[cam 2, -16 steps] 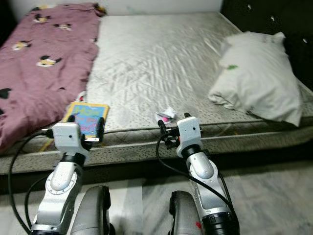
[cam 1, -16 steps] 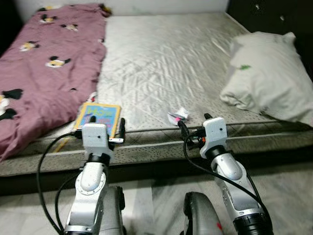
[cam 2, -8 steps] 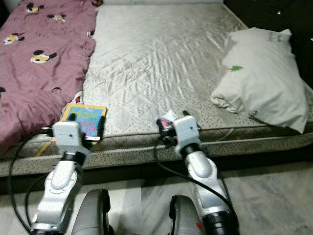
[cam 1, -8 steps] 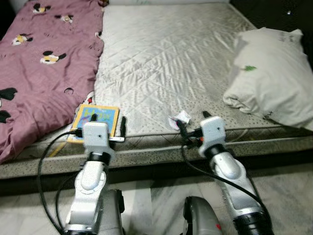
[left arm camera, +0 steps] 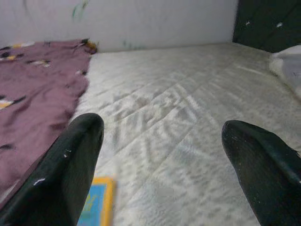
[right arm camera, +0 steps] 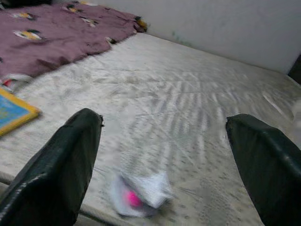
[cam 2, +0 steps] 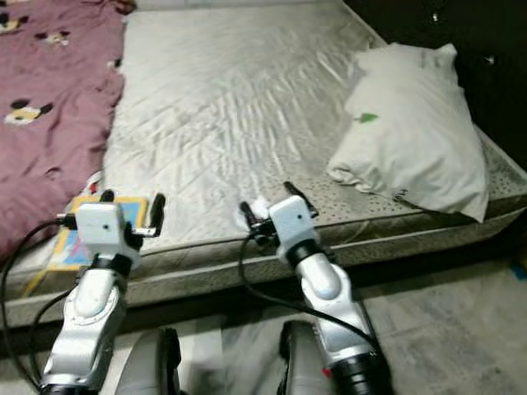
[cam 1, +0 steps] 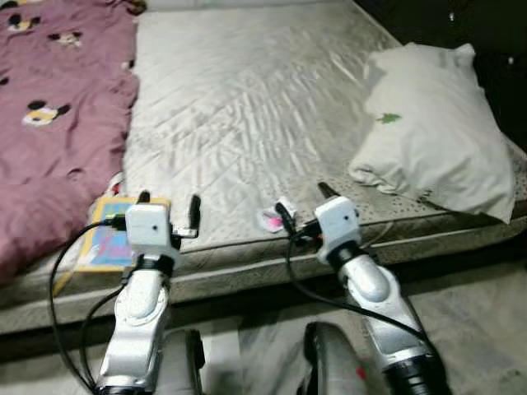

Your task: Clean up the room

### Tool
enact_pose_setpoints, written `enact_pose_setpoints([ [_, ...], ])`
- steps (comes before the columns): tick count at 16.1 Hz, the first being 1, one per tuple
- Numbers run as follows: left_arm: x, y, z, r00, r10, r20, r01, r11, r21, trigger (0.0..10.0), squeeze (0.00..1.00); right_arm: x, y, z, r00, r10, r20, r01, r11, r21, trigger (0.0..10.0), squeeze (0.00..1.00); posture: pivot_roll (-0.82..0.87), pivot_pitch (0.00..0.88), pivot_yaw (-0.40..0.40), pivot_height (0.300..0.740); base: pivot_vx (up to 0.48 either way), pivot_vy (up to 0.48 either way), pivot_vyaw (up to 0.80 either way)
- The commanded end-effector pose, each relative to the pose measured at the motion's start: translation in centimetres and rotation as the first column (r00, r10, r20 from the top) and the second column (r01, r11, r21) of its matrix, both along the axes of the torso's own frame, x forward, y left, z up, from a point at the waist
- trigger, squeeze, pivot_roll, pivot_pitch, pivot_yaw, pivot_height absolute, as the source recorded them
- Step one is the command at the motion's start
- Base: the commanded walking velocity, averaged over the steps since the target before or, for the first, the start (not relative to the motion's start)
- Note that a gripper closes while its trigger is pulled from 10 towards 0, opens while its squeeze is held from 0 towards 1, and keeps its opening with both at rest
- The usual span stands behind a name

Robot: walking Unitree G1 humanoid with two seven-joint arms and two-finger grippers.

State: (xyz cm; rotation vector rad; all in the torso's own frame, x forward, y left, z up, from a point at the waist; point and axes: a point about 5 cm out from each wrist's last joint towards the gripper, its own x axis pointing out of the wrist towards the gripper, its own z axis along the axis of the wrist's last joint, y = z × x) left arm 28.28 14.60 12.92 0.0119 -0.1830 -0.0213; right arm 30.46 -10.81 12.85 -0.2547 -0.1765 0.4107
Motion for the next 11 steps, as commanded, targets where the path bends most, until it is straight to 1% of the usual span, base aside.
enact_pose_setpoints([
  [1,-0.12,-0.70,-0.23,1.000,-0.028,-0.010,0.028,0.999,-0.015,10.0,0.00,-0.05,-0.57,-0.08,1.000,-0.012,0.002,0.012,1.000,-0.004,10.0,0.00,-0.03,0.143,-0.007,0.575,0.000,0.000,0.44],
  [2,-0.09,-0.75,-0.22,0.999,-0.031,-0.010,0.031,0.999,-0.013,10.0,0.00,-0.02,-0.57,-0.10,1.000,-0.013,0.003,0.013,1.000,-0.004,10.0,0.00,-0.03,0.136,-0.006,0.575,0.000,0.000,0.53],
  [5,0.08,-0.88,-0.20,0.999,-0.039,-0.007,0.039,0.999,-0.015,10.0,0.00,0.13,-0.52,-0.18,1.000,-0.008,0.004,0.008,1.000,-0.005,10.0,0.00,-0.03,0.123,-0.006,0.575,0.000,0.000,0.77],
  [7,0.37,-1.12,-0.21,0.999,-0.055,-0.003,0.055,0.998,-0.015,10.0,0.00,0.42,-0.67,-0.08,1.000,-0.015,0.008,0.015,1.000,-0.007,10.0,0.00,-0.05,0.105,0.002,0.575,0.000,0.000,0.00],
  [10,0.68,-1.56,0.10,0.997,-0.073,0.010,0.074,0.997,-0.009,10.0,0.00,0.33,-0.70,-0.29,1.000,-0.018,0.013,0.018,0.999,-0.026,10.0,0.00,-0.04,0.089,0.000,0.575,0.294,0.000,0.00],
  [11,0.82,-1.53,0.60,0.997,-0.073,0.024,0.073,0.997,-0.018,10.0,0.00,0.30,-0.51,-0.36,1.000,0.004,0.025,-0.003,0.998,-0.064,10.0,0.00,-0.04,0.086,-0.002,0.575,0.480,0.000,0.00],
])
